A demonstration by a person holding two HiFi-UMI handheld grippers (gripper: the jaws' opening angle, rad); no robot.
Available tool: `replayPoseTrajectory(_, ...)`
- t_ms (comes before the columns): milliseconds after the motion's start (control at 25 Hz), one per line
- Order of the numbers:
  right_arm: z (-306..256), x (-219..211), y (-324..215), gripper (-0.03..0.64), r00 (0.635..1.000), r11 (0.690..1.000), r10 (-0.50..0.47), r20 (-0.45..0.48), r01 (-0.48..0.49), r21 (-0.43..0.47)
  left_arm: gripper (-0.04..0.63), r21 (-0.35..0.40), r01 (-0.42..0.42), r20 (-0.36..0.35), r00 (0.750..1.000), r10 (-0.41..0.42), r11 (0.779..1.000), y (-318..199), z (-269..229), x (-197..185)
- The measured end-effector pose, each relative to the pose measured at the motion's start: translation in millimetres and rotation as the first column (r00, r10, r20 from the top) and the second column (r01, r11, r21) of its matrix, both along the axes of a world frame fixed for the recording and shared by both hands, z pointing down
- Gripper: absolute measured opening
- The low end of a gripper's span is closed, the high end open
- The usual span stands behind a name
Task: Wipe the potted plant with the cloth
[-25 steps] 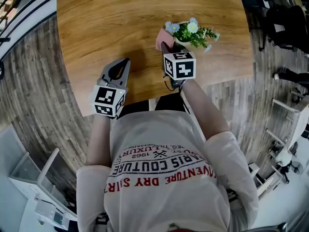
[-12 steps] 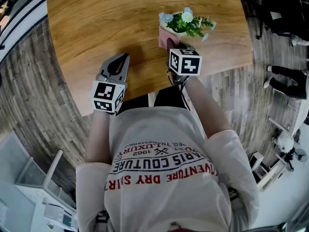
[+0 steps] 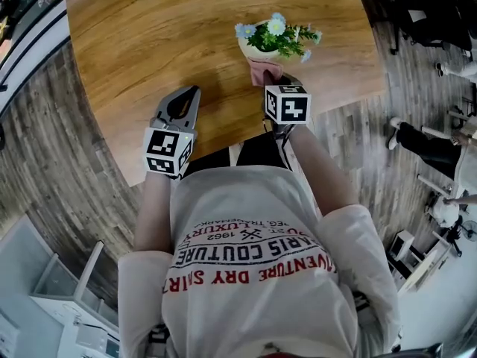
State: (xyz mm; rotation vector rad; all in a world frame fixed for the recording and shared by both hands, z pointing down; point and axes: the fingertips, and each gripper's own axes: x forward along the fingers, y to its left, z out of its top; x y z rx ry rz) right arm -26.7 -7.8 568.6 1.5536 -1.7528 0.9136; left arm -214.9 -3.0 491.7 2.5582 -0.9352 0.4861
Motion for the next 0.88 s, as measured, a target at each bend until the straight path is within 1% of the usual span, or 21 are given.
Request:
replayPoseTrajectory(120,-10.0,-15.7,1.9,0.037,0.996,0.996,-0.088,-0.028,0.089,0.016,0.015,0.025,0.006,0.003,1.0,-0.006,1.0,-6.8,-10.9,3.2)
replayPoseTrajectory(240,-27.1,-40.0,-1.4,0.037,0.981,0.98,-0.192,-0.029,0.193,0.049,0.015,0.057,0.031,-0.001,1.0,-0.031,0.998,-14.9,-25.2,3.6)
replayPoseTrajectory(400,-64.0,-67.9,-18.2,0.037,0.949,0.939,-0.314,-0.02,0.313,0.14,0.015,0.078,0.072,0.004,0.997,-0.073,0.994,-22.3,-37.1,-0.2)
replayPoseTrajectory(560,-105.6,-76.8,-43.4,0.037,0.924,0.896,-0.383,-0.001,0.372,0.24,0.019,0.089,0.108,0.014,0.994,-0.11,0.99,-25.3,-42.1,1.8)
replayPoseTrajectory(600,-115.6,-76.3,-49.2,0.037,0.918,0.885,-0.398,-0.004,0.385,0.261,0.031,0.094,0.113,0.012,0.993,-0.115,0.989,-25.6,-43.9,4.4)
replayPoseTrajectory(680,-136.6,-73.4,-60.8,0.037,0.905,0.861,-0.425,-0.013,0.408,0.303,0.125,0.099,0.128,0.001,0.992,-0.129,0.987,-28.3,-47.6,10.9)
replayPoseTrajectory(720,-147.3,-71.1,-66.8,0.037,0.9,0.848,-0.437,-0.015,0.417,0.326,0.147,0.1,0.138,-0.004,0.99,-0.138,0.985,-30.7,-49.4,14.4)
replayPoseTrajectory(880,-185.1,-48.7,-91.8,0.037,0.886,0.802,-0.463,-0.027,0.432,0.412,0.192,0.105,0.157,-0.012,0.988,-0.157,0.982,-39.8,-53.5,34.3)
